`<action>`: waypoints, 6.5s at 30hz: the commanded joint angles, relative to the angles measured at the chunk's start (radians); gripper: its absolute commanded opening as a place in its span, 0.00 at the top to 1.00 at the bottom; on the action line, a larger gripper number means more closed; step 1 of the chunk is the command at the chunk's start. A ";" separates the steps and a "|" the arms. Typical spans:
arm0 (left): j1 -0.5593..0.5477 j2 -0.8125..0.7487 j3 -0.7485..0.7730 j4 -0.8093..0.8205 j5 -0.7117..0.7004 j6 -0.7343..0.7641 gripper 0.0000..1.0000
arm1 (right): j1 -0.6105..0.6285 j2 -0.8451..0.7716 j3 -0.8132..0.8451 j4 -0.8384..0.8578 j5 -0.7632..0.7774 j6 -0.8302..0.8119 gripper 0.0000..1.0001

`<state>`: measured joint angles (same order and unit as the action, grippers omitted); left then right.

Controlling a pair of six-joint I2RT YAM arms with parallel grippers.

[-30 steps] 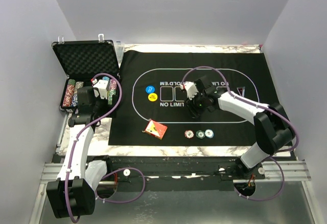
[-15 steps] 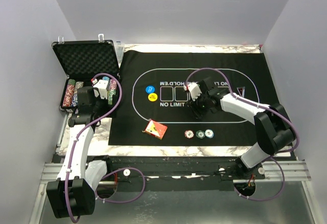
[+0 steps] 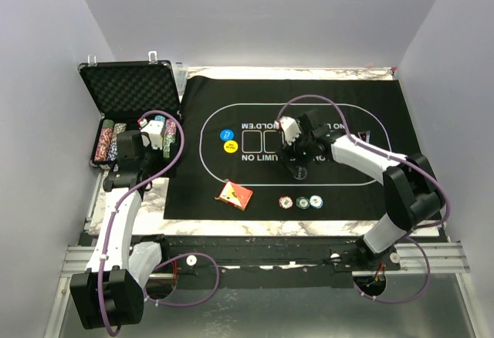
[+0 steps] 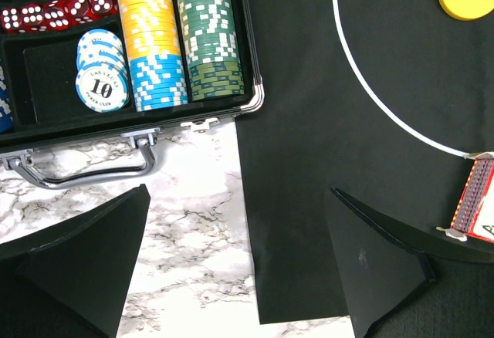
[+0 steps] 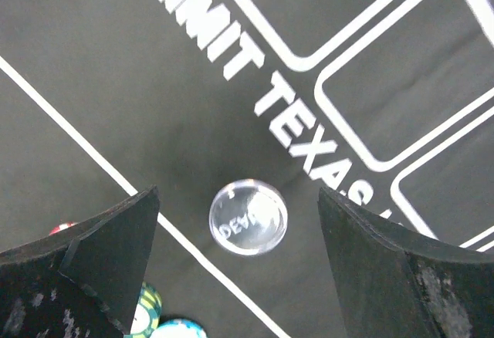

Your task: Distribute texas hold em gaming equipment

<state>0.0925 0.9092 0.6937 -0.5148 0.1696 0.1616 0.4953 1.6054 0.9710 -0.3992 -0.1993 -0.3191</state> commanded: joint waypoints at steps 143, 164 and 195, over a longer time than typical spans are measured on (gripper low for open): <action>0.009 0.030 0.029 0.002 -0.004 -0.004 0.02 | 0.331 0.393 0.363 0.259 -0.066 0.208 0.62; 0.015 0.030 0.028 0.001 0.002 -0.004 0.01 | 0.355 0.423 0.374 0.239 -0.060 0.217 0.25; 0.016 0.029 0.029 0.000 0.007 -0.004 0.01 | 0.296 0.657 0.703 0.242 0.127 0.207 0.26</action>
<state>0.1036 0.9504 0.6937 -0.5148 0.1692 0.1608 0.7967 2.2295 1.6375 -0.1539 -0.0868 -0.1051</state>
